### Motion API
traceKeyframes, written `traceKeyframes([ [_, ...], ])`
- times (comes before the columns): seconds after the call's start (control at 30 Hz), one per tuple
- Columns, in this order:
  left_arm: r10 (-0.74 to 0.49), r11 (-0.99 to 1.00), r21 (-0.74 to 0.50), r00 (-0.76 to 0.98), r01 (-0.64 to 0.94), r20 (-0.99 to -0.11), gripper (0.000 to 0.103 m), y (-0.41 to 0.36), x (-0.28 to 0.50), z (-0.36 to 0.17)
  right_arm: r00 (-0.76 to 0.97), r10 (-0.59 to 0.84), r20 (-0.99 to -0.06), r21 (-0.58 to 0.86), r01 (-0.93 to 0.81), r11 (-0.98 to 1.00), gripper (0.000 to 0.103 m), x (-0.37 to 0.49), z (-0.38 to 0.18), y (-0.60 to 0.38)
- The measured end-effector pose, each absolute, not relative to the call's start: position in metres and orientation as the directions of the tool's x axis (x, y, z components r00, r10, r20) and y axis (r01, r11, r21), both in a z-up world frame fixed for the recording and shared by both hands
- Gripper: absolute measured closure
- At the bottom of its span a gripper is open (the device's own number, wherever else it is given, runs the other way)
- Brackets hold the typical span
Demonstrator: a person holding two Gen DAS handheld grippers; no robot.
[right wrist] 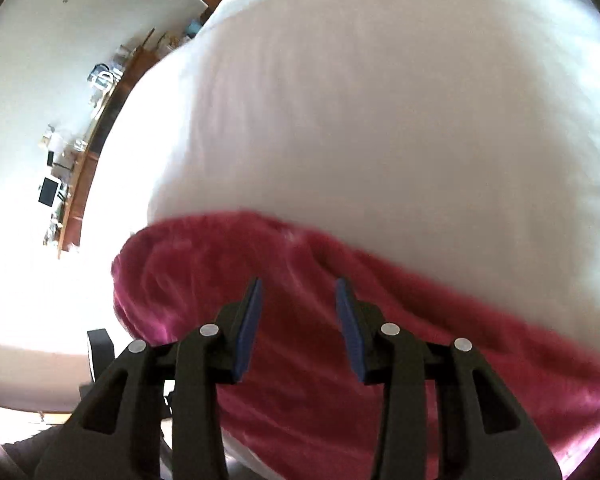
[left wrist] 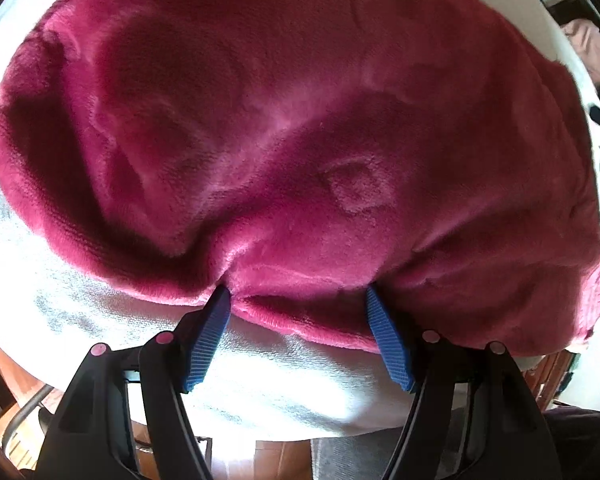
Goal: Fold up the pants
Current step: 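Position both open grippers at the edge of the folded pants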
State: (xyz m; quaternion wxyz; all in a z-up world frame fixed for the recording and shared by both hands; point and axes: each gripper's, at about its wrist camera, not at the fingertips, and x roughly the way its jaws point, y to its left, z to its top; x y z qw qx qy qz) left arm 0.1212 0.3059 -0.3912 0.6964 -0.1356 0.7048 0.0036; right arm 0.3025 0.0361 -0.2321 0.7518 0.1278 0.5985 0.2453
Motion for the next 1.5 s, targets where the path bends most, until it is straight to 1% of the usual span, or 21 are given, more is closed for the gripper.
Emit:
traceKeyframes([
  [0.1, -0.208, 0.959, -0.211, 0.038, -0.186, -0.977, 0.034, 0.309, 0.125, -0.380, 0.157, 0.498, -0.853, 0.459, -0.230, 0.858, 0.064, 0.317, -0.239, 0.049],
  [0.17, -0.218, 0.957, -0.226, 0.063, -0.183, -0.974, 0.034, 0.313, 0.130, -0.372, 0.106, 0.475, -0.873, 0.443, -0.232, 0.866, 0.064, 0.322, -0.251, 0.059],
  [0.2, -0.221, 0.955, -0.231, 0.075, -0.184, -0.972, 0.034, 0.315, 0.132, -0.369, 0.084, 0.460, -0.884, 0.433, -0.228, 0.872, 0.066, 0.323, -0.256, 0.062],
  [0.3, -0.221, 0.953, -0.240, 0.117, -0.184, -0.968, 0.034, 0.321, 0.142, -0.357, 0.055, 0.418, -0.907, 0.395, -0.237, 0.888, 0.076, 0.319, -0.266, 0.068],
  [0.37, -0.209, 0.954, -0.235, 0.149, -0.187, -0.966, 0.034, 0.327, 0.153, -0.353, 0.069, 0.390, -0.918, 0.366, -0.228, 0.902, 0.092, 0.322, -0.268, 0.067],
  [0.47, -0.178, 0.960, -0.213, 0.192, -0.184, -0.965, 0.034, 0.334, 0.165, -0.332, 0.149, 0.362, -0.920, 0.332, -0.194, 0.923, 0.095, 0.331, -0.260, 0.060],
  [0.53, -0.153, 0.963, -0.194, 0.216, -0.187, -0.964, 0.034, 0.346, 0.174, -0.329, 0.177, 0.342, -0.923, 0.311, -0.182, 0.933, 0.096, 0.339, -0.258, 0.060],
  [0.63, -0.076, 0.970, -0.110, 0.159, -0.219, -0.984, 0.034, 0.363, 0.180, -0.354, 0.155, 0.295, -0.943, 0.261, -0.206, 0.943, 0.096, 0.344, -0.275, 0.071],
  [0.7, -0.104, 0.964, -0.131, 0.125, -0.231, -0.987, 0.034, 0.370, 0.180, -0.367, 0.149, 0.285, -0.947, 0.248, -0.223, 0.943, 0.096, 0.345, -0.281, 0.075],
  [0.8, -0.118, 0.969, -0.144, 0.139, -0.198, -0.983, 0.034, 0.368, 0.181, -0.357, 0.144, 0.322, -0.936, 0.289, -0.211, 0.934, 0.091, 0.346, -0.274, 0.068],
  [0.83, -0.132, 0.967, -0.159, 0.145, -0.199, -0.981, 0.034, 0.366, 0.182, -0.353, 0.149, 0.342, -0.928, 0.310, -0.203, 0.929, 0.083, 0.347, -0.269, 0.061],
  [0.87, -0.144, 0.964, -0.173, 0.153, -0.200, -0.978, 0.034, 0.367, 0.183, -0.348, 0.159, 0.352, -0.922, 0.320, -0.197, 0.927, 0.069, 0.346, -0.263, 0.056],
  [0.93, -0.160, 0.961, -0.196, 0.183, -0.197, -0.970, 0.034, 0.367, 0.185, -0.334, 0.200, 0.376, -0.905, 0.339, -0.196, 0.920, 0.059, 0.342, -0.247, 0.044],
  [1.07, -0.170, 0.957, -0.226, 0.276, -0.184, -0.946, 0.034, 0.362, 0.201, -0.307, 0.232, 0.393, -0.890, 0.345, -0.223, 0.912, 0.059, 0.320, -0.222, 0.031],
  [1.17, -0.157, 0.955, -0.224, 0.311, -0.196, -0.937, 0.034, 0.369, 0.225, -0.301, 0.209, 0.389, -0.897, 0.335, -0.254, 0.907, 0.059, 0.294, -0.220, 0.031],
  [1.33, -0.100, 0.956, -0.169, 0.277, -0.240, -0.956, 0.034, 0.379, 0.260, -0.329, 0.150, 0.340, -0.929, 0.286, -0.295, 0.912, 0.059, 0.241, -0.240, 0.043],
  [1.37, -0.096, 0.956, -0.163, 0.267, -0.242, -0.959, 0.034, 0.381, 0.266, -0.327, 0.139, 0.322, -0.936, 0.271, -0.298, 0.915, 0.059, 0.234, -0.245, 0.041],
  [1.5, -0.042, 0.975, -0.093, 0.241, -0.202, -0.970, 0.033, 0.371, 0.272, -0.339, 0.106, 0.254, -0.961, 0.211, -0.307, 0.928, 0.059, 0.212, -0.273, 0.032],
])
